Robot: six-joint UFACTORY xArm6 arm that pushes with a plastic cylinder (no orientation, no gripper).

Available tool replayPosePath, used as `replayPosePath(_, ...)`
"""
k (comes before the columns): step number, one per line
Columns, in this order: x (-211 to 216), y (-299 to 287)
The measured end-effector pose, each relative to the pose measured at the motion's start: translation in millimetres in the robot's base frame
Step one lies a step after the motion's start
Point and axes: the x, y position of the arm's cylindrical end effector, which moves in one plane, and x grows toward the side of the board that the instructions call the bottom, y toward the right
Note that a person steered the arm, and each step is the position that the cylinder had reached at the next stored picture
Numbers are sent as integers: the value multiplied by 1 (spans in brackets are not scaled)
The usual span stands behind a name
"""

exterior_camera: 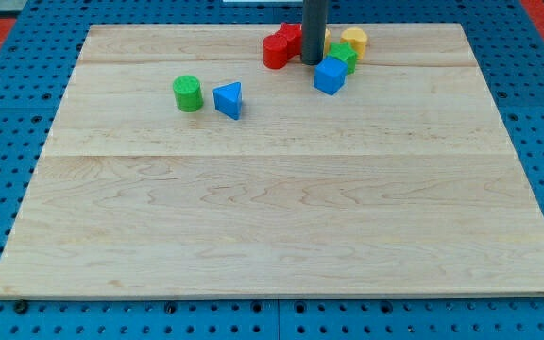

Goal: Separate the green star from the blue cube

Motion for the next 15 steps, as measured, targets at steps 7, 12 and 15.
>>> replayPosePath(7, 32, 153)
replayPosePath(12, 42, 109)
replayPosePath(15, 37, 238)
